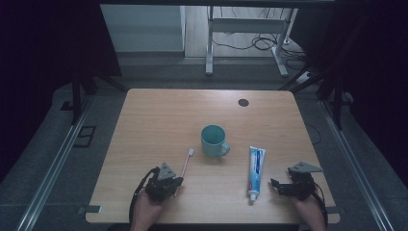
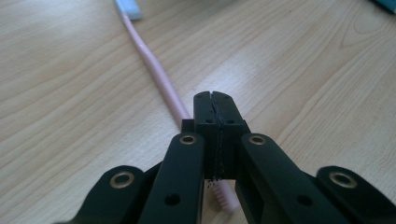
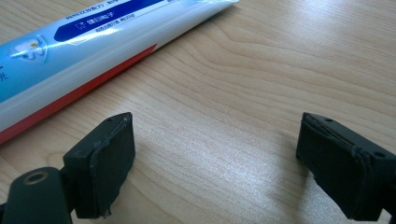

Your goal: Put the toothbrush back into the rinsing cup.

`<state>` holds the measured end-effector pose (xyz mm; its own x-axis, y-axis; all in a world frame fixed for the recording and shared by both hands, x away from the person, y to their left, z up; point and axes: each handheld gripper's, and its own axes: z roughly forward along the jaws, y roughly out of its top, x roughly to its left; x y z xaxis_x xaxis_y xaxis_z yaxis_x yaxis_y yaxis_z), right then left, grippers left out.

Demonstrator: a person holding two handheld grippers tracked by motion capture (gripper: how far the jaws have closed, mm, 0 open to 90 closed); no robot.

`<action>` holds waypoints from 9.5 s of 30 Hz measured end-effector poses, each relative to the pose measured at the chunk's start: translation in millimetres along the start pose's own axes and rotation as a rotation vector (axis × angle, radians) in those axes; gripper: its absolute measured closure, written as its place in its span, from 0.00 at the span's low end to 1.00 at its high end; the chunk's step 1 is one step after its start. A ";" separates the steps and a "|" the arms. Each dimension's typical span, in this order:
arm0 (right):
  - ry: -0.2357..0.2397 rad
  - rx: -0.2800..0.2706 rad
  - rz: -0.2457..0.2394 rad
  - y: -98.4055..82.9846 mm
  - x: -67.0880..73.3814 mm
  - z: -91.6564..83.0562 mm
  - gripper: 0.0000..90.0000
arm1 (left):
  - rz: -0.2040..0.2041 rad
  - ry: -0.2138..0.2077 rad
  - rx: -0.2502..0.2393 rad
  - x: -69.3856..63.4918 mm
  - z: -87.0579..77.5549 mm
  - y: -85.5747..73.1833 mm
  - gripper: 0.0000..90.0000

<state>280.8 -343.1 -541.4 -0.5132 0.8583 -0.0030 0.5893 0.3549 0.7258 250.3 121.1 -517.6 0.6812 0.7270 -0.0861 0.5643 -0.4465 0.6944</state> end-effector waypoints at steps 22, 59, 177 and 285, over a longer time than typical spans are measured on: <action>0.000 0.001 0.002 0.0 0.1 -0.1 0.13 | -0.022 0.070 0.075 19.3 1.3 -8.1 0.97; -0.001 0.001 0.000 0.0 0.1 -0.1 0.13 | -0.016 0.066 0.256 46.9 1.1 30.3 0.72; -0.002 0.000 -0.002 0.0 0.0 0.0 0.13 | 0.039 -0.052 -0.073 33.4 -20.2 149.0 0.88; 0.002 0.003 0.001 0.0 0.5 -0.2 0.13 | -0.043 -0.100 -0.163 22.3 84.1 147.9 0.83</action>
<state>280.4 -342.7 -541.3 -0.5138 0.8579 -0.0007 0.5916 0.3549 0.7239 388.2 27.3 -477.0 0.7057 0.6843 -0.1836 0.5164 -0.3194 0.7945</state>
